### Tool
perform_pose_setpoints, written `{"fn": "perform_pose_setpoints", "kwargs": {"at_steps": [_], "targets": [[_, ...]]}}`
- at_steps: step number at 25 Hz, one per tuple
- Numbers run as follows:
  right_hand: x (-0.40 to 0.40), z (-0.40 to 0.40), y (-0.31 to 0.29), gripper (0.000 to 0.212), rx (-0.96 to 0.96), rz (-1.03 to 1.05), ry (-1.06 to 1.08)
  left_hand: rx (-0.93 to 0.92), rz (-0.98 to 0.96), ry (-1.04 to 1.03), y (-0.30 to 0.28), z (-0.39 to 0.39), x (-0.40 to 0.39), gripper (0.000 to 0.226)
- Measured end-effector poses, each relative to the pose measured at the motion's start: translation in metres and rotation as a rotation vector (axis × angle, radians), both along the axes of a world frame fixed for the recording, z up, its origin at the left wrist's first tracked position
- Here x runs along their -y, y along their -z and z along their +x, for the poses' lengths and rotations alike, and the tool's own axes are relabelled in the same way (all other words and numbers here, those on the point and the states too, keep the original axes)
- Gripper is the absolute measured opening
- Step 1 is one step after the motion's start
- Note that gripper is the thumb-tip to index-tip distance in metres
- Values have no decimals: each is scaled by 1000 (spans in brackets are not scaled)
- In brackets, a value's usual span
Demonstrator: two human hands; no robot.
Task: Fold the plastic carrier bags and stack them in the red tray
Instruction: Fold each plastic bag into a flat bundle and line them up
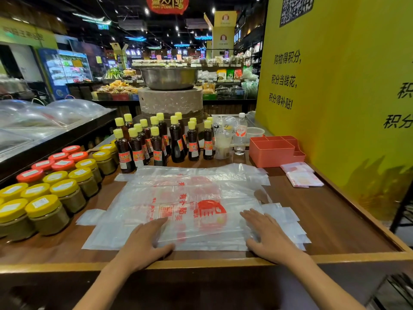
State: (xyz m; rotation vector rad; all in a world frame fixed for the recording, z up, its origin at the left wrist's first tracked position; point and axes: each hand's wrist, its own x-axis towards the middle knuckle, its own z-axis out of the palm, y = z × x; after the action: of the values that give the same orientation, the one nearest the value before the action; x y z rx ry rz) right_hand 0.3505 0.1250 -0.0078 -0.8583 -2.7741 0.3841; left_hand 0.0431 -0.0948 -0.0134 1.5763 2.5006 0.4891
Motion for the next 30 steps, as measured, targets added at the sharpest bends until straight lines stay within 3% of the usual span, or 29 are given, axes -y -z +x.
{"fn": "perform_pose_setpoints", "kwargs": {"at_steps": [6, 10, 18, 25, 30], "targets": [[1, 0, -3, 65, -32, -12, 39, 62, 86, -2, -4, 5, 4, 66], [6, 1, -7, 57, -59, 10, 61, -45, 54, 45, -5, 8, 5, 49], [11, 3, -7, 36, -114, 130, 107, -64, 157, 11, -9, 18, 13, 25], [2, 9, -42, 39, 34, 93, 69, -245, 261, -2, -29, 15, 14, 26], [-38, -13, -69, 51, 208, -50, 28, -224, 275, -70, -46, 11, -14, 31]]}}
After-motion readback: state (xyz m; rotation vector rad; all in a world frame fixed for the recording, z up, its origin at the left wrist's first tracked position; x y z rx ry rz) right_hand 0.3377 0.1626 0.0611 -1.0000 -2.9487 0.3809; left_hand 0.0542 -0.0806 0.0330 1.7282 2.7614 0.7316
